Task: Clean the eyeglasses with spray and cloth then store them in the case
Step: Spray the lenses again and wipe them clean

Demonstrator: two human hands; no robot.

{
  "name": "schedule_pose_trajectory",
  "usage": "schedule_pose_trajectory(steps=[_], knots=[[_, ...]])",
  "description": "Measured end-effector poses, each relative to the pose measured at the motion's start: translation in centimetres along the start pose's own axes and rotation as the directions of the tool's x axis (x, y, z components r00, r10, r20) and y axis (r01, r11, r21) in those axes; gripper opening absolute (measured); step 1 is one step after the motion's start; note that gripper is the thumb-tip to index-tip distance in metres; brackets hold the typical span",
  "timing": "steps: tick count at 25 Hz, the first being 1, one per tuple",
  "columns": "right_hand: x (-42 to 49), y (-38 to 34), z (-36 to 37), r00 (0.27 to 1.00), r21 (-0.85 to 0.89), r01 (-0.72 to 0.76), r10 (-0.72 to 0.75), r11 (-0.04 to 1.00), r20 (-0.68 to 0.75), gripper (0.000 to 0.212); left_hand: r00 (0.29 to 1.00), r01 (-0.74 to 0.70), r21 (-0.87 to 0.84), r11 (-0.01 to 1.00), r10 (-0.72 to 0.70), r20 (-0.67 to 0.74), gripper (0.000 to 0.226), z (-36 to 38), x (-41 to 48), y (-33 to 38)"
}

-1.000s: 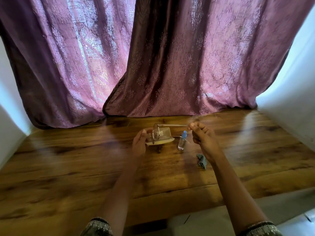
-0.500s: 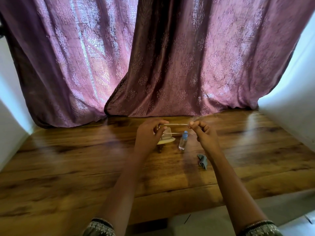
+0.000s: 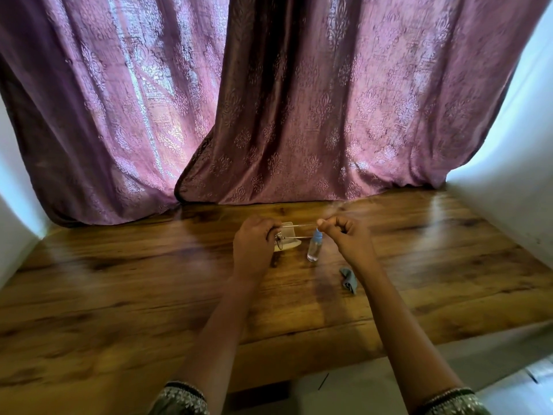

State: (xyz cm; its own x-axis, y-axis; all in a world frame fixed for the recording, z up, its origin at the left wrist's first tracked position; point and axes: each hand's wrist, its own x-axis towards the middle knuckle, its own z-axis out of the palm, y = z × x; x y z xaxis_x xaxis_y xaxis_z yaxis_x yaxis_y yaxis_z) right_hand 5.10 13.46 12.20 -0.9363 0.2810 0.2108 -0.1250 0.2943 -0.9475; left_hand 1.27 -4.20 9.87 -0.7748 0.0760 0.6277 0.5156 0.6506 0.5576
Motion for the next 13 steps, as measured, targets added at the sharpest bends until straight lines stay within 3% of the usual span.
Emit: schedule_pose_trajectory(steps=[5, 8, 13], knots=[[1.1, 0.0, -1.1, 0.999, -0.032, -0.007, 0.006, 0.999, -0.038, 0.027, 0.997, 0.071, -0.012, 0.997, -0.071, -0.029, 0.014, 0.5, 0.4, -0.7], [2.6, 0.7, -2.6, 0.988, 0.061, -0.028, 0.037, 0.998, -0.151, 0.032, 0.99, 0.135, -0.043, 0.99, -0.137, -0.037, 0.012, 0.9, 0.7, -1.8], [4.8, 4.9, -3.0, 0.949, 0.087, -0.177, 0.194, 0.98, -0.25, 0.026, 0.946, 0.3, -0.249, 0.921, -0.32, -0.045, 0.007, 1.6, 1.1, -3.4]])
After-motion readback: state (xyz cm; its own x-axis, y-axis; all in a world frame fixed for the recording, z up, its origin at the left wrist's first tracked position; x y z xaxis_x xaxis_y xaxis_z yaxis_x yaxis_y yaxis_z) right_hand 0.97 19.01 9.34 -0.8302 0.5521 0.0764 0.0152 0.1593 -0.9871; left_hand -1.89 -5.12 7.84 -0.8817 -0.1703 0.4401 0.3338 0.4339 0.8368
